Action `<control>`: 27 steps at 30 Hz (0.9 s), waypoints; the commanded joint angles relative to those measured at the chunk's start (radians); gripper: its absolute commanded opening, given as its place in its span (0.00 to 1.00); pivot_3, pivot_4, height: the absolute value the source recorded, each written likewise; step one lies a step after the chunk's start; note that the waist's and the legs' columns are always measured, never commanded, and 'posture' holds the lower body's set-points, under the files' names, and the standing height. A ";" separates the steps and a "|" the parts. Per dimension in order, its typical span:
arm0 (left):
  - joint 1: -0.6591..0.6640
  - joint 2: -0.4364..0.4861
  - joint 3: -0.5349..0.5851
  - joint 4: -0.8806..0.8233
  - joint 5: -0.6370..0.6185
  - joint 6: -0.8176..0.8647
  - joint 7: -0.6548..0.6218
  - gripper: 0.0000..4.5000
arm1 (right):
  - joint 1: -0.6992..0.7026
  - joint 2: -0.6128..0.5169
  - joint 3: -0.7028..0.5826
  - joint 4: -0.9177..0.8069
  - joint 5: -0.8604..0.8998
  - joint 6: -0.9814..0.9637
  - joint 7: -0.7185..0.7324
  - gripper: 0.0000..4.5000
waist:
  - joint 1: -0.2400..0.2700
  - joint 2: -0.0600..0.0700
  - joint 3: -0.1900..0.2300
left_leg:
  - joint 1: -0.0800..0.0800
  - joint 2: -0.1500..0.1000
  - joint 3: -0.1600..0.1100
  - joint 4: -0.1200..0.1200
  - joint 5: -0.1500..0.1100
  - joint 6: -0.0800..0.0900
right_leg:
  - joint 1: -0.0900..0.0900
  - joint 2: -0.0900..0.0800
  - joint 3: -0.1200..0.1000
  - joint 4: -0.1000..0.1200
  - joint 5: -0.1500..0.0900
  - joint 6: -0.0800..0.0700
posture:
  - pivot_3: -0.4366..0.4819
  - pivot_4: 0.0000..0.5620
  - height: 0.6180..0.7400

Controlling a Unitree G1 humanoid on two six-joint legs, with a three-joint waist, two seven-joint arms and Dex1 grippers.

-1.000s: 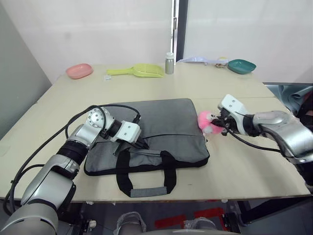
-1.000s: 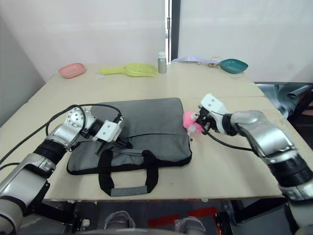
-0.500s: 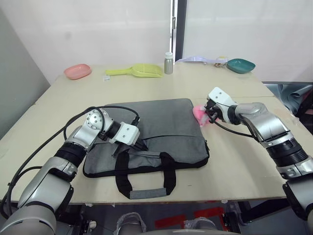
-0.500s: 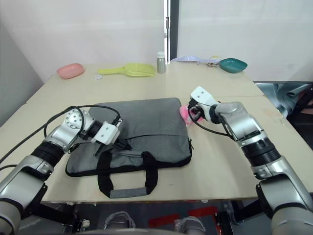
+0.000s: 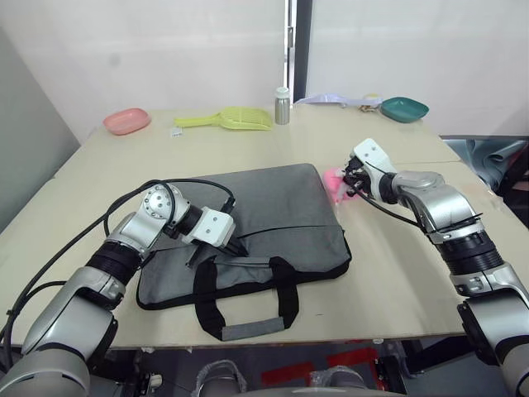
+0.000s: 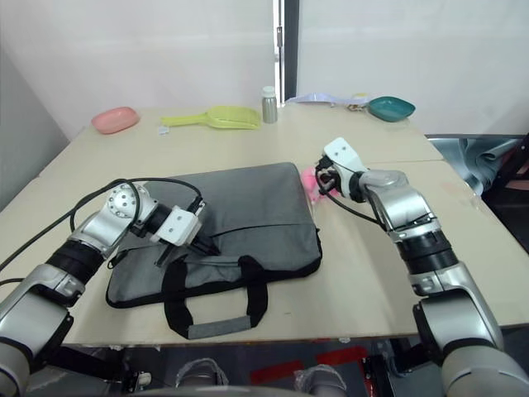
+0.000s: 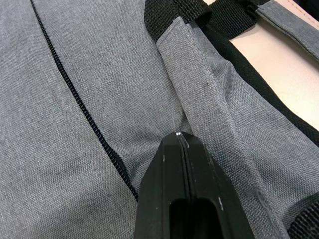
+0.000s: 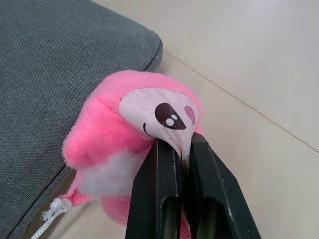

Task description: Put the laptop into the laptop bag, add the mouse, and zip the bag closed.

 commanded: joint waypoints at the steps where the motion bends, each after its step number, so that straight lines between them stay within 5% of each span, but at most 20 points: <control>1: 0.061 0.025 -0.091 0.024 0.056 0.038 -0.048 0.00 | 0.024 -0.023 -0.017 -0.090 0.016 0.042 0.031 0.08 | 0.001 0.000 0.000 | 0.000 0.000 0.000 -0.001 0.000 0.000 | 0.000 0.000 0.000 -0.001 0.000 0.000 | 0.48 0.27 1.00; 13: 0.046 0.016 -0.015 -0.001 0.036 0.072 -0.038 0.00 | 0.119 -0.156 -0.200 -0.270 0.194 0.269 0.138 0.99 | 0.008 0.000 0.000 | 0.000 0.002 0.001 -0.001 -0.001 -0.001 | 0.000 0.002 0.000 -0.002 0.000 0.000 | 0.48 0.27 1.00; 22: 0.014 0.054 0.112 -0.107 -0.066 0.200 0.003 0.00 | 0.270 -0.323 -0.391 -0.398 0.360 0.314 0.268 0.99 | 0.016 -0.003 0.005 | -0.002 0.004 0.001 -0.001 -0.001 -0.001 | -0.003 0.004 0.001 -0.002 0.000 0.000 | 0.48 0.27 1.00; 27: 0.056 0.135 0.239 -0.216 -0.175 0.375 0.031 0.34 | 0.415 -0.385 -0.488 -0.482 0.454 0.298 0.358 1.00 | 0.018 -0.002 0.011 | -0.003 0.004 0.001 -0.001 -0.002 0.000 | -0.006 0.005 0.001 -0.002 0.000 -0.001 | 0.48 0.27 1.00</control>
